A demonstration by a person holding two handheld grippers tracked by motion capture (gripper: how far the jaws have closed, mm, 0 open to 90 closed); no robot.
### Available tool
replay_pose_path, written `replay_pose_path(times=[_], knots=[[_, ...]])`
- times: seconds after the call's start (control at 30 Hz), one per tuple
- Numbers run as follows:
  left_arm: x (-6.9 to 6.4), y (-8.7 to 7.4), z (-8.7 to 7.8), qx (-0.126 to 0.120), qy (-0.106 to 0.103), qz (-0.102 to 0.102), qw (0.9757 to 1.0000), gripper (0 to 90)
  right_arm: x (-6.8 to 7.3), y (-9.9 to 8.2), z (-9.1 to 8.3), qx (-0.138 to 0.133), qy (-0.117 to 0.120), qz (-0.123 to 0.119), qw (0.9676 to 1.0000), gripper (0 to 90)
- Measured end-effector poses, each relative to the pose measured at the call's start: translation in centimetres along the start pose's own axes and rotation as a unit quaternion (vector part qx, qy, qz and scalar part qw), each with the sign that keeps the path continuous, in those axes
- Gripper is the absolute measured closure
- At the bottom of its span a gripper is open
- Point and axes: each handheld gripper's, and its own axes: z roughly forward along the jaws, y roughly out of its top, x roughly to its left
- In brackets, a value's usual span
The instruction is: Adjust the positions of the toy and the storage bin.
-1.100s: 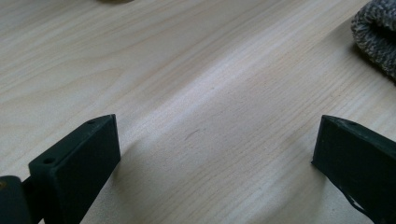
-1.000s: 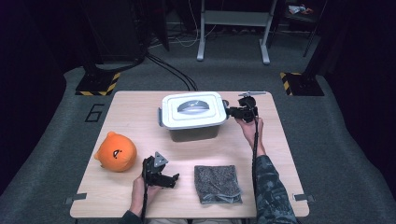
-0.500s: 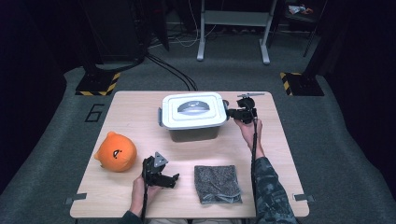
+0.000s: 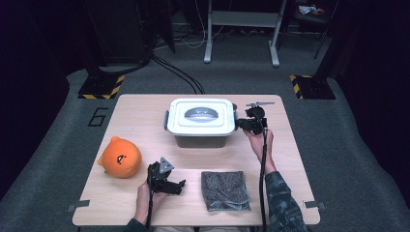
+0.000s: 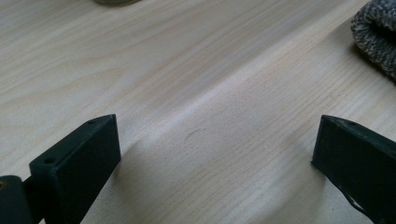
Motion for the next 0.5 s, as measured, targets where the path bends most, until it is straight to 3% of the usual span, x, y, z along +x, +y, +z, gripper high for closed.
replay_pose_path(times=[0.23,0.33,0.5], knots=[[0.0,0.0,0.0,0.0,0.001,0.0,1.0,0.6,-0.1,0.0,-0.1,0.003,0.001,-0.01,0.9999,73.9],[0.0,0.0,0.0,0.002,0.001,0.003,1.0,0.6,-0.4,0.3,0.2,0.0,0.001,-0.001,1.0,69.7],[0.0,0.0,0.0,0.001,0.001,0.001,1.0,0.6,-0.8,1.0,0.9,-0.01,-0.005,-0.005,0.9999,72.2]])
